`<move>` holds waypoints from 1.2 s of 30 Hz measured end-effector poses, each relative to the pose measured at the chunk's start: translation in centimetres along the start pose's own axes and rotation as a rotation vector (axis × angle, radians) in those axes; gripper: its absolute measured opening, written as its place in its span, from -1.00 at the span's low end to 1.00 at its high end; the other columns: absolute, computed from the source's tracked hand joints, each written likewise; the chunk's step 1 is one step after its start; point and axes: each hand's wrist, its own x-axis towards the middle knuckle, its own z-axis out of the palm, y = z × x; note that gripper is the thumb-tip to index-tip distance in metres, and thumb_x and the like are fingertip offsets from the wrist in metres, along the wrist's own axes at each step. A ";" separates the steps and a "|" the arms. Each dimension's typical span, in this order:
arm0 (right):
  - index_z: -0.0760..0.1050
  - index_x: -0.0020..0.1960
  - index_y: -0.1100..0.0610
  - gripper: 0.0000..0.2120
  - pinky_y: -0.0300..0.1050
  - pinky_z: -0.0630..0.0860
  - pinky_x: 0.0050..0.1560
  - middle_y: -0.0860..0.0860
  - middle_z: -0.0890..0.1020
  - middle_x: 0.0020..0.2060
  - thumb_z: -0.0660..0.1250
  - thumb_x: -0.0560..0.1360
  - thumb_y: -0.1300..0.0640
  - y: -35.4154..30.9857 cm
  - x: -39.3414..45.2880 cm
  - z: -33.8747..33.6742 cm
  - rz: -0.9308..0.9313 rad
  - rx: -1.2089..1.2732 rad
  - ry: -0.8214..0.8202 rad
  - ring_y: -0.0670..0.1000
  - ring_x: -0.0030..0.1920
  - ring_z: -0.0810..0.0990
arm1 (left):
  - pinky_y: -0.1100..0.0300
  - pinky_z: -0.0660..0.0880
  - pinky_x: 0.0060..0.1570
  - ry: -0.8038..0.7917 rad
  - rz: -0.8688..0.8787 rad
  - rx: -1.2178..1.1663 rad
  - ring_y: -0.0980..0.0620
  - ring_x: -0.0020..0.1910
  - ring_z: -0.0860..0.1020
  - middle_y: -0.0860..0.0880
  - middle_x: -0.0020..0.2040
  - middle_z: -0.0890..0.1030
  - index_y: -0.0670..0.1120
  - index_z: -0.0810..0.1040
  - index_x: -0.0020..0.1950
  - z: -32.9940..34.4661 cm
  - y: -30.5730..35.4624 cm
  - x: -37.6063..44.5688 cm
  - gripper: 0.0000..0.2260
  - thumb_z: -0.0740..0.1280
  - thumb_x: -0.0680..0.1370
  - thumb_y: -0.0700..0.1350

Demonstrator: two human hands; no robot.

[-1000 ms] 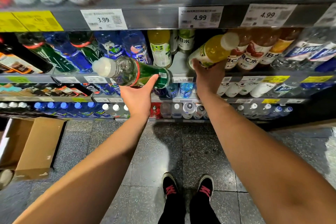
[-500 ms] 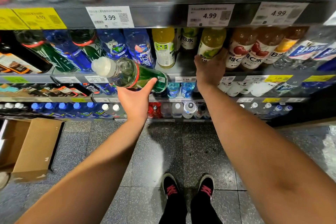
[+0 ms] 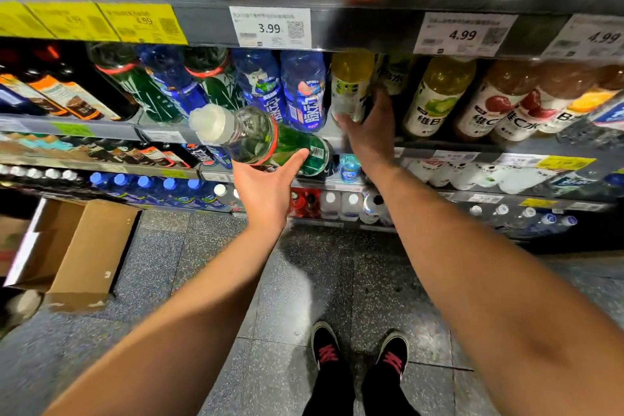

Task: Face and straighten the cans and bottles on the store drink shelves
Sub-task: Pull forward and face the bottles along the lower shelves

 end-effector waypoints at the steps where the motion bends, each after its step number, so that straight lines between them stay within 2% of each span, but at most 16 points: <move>1: 0.27 0.47 0.24 -0.21 0.02 0.37 0.40 0.17 0.46 0.37 0.54 0.39 0.00 -0.2 0.4 0.1 0.002 -0.011 -0.025 0.12 0.38 0.43 | -0.09 0.53 0.16 0.005 0.010 -0.004 0.09 -0.16 0.51 -0.11 -0.02 0.65 -0.39 0.53 0.10 -0.1 -0.1 0.1 -0.38 0.68 0.26 -0.04; 3: 0.32 0.42 0.22 -0.27 -0.09 0.41 0.32 0.15 0.52 0.31 0.55 0.38 0.02 0.0 1.2 0.4 0.005 -0.006 -0.041 0.11 0.31 0.49 | -0.10 0.55 0.17 -0.005 0.040 -0.022 0.13 -0.16 0.49 -0.05 -0.04 0.64 -0.34 0.56 0.07 -0.5 -0.2 0.3 -0.46 0.68 0.26 -0.09; 5: 0.37 0.37 0.21 -0.32 -0.22 0.41 0.19 0.13 0.55 0.25 0.56 0.38 0.02 0.0 1.6 0.7 0.018 0.019 -0.020 0.07 0.24 0.53 | -0.01 0.54 0.21 -0.021 0.054 -0.022 0.13 -0.12 0.58 0.01 -0.12 0.68 -0.21 0.58 0.04 -0.8 -0.4 0.6 -0.54 0.68 0.26 -0.11; 6: 0.38 0.35 0.21 -0.32 -0.24 0.41 0.16 0.12 0.56 0.24 0.57 0.36 0.00 -0.1 1.6 0.8 0.014 0.031 -0.008 0.05 0.21 0.54 | 0.03 0.55 0.22 -0.035 0.068 -0.020 0.13 -0.10 0.61 0.03 -0.12 0.68 -0.21 0.59 0.03 -0.9 -0.5 0.7 -0.55 0.68 0.26 -0.12; 10: 0.44 0.24 0.21 -0.36 -0.13 0.50 0.11 0.12 0.61 0.14 0.60 0.30 -0.03 -0.4 1.8 1.0 0.038 0.032 0.023 0.08 0.11 0.59 | 0.18 0.53 0.23 -0.092 0.106 -0.012 0.19 -0.05 0.67 0.03 -0.07 0.71 -0.26 0.63 0.09 -1.1 -0.9 0.9 -0.56 0.66 0.29 -0.18; 13: 0.49 0.12 0.22 -0.36 0.00 0.57 0.05 0.13 0.65 0.02 0.54 0.22 -0.17 -0.5 2.0 1.3 0.031 -0.018 0.066 0.11 0.01 0.63 | 0.24 0.52 0.16 -0.085 0.097 0.005 0.43 -0.23 0.56 0.12 -0.16 0.65 -0.28 0.62 0.05 -1.0 -0.5 0.6 -0.58 0.66 0.29 -0.16; 16: 0.49 0.17 0.24 -0.37 -0.05 0.57 0.04 0.14 0.64 0.04 0.53 0.25 -0.10 -0.5 1.0 1.0 0.045 -0.009 0.136 0.12 0.01 0.63 | 0.27 0.45 0.11 -0.065 0.085 0.026 0.41 -0.32 0.49 0.20 -0.22 0.53 -0.21 0.56 0.00 -0.9 0.0 -0.2 -0.60 0.66 0.29 -0.16; 18: 0.47 0.23 0.28 -0.35 -0.14 0.51 0.03 0.18 0.62 0.09 0.55 0.28 -0.03 -0.5 0.1 0.5 0.046 -0.003 0.198 0.14 0.05 0.60 | 0.15 0.47 0.04 -0.073 0.051 0.029 0.39 -0.45 0.43 0.18 -0.28 0.50 -0.26 0.56 -0.05 -0.8 -0.1 -0.3 -0.61 0.66 0.30 -0.14; 20: 0.45 0.25 0.32 -0.33 -0.13 0.47 0.05 0.21 0.60 0.12 0.56 0.30 -0.02 -0.2 -0.5 0.2 0.061 -0.013 0.262 0.17 0.09 0.59 | 0.01 0.48 -0.03 -0.079 0.045 0.032 0.41 -0.53 0.35 0.15 -0.26 0.58 -0.44 0.54 -0.04 -0.7 -0.4 -0.2 -0.49 0.66 0.29 -0.11; 22: 0.42 0.27 0.34 -0.32 -0.06 0.48 0.11 0.24 0.59 0.15 0.55 0.33 -0.03 -0.1 -0.9 0.0 0.095 -0.054 0.306 0.21 0.15 0.57 | 0.03 0.51 -0.01 -0.095 0.062 0.036 0.44 -0.49 0.38 0.09 -0.16 0.63 -0.42 0.58 -0.01 -0.5 -0.4 -0.2 -0.50 0.67 0.29 -0.11; 25: 0.39 0.31 0.33 -0.28 0.02 0.50 0.16 0.26 0.57 0.20 0.54 0.35 -0.07 -0.2 -0.9 -0.3 0.127 -0.091 0.355 0.23 0.19 0.56 | 0.35 0.53 0.02 -0.117 0.108 0.043 0.45 -0.31 0.53 0.07 -0.18 0.68 -0.29 0.64 0.02 -0.2 -0.6 -0.1 -0.57 0.67 0.28 -0.12; 26: 0.37 0.33 0.34 -0.27 0.02 0.49 0.18 0.26 0.56 0.22 0.53 0.36 -0.07 -0.3 -0.9 -0.5 0.132 -0.106 0.365 0.23 0.21 0.55 | 0.41 0.51 0.04 -0.126 0.116 0.030 0.38 -0.22 0.60 0.05 -0.13 0.70 -0.28 0.64 0.05 0.0 -0.8 0.0 -0.56 0.67 0.28 -0.13; 28: 0.35 0.36 0.35 -0.26 0.00 0.43 0.24 0.26 0.52 0.26 0.53 0.38 -0.05 -0.3 -0.7 -0.8 0.139 -0.142 0.381 0.22 0.26 0.52 | 0.32 0.52 0.16 -0.147 0.117 -0.007 0.19 -0.02 0.67 -0.02 -0.02 0.72 -0.25 0.62 0.12 0.5 -1.1 0.1 -0.48 0.67 0.26 -0.10; 30: 0.34 0.37 0.37 -0.24 -0.01 0.39 0.28 0.27 0.51 0.27 0.53 0.38 -0.04 -0.2 -0.5 -1.2 0.138 -0.156 0.398 0.23 0.27 0.50 | 0.17 0.52 0.24 -0.177 0.133 -0.031 0.10 0.07 0.67 -0.04 0.05 0.71 -0.26 0.59 0.17 1.1 -1.4 0.2 -0.42 0.67 0.25 -0.07; 34: 0.34 0.35 0.39 -0.25 0.00 0.39 0.27 0.31 0.50 0.25 0.54 0.36 -0.01 0.0 -0.3 -1.6 0.144 -0.148 0.406 0.27 0.25 0.50 | 0.03 0.50 0.30 -0.251 0.153 -0.093 -0.03 0.13 0.66 -0.09 0.11 0.70 -0.29 0.55 0.22 2.6 -1.1 0.2 -0.37 0.67 0.26 -0.08; 36: 0.32 0.36 0.40 -0.24 0.00 0.35 0.33 0.31 0.48 0.28 0.54 0.37 0.00 -0.1 -0.3 -1.7 0.154 -0.144 0.398 0.27 0.29 0.47 | 0.05 0.52 0.27 -0.264 0.161 -0.098 -0.04 0.11 0.66 -0.11 0.10 0.70 -0.30 0.55 0.22 3.5 -0.7 0.2 -0.38 0.66 0.27 -0.08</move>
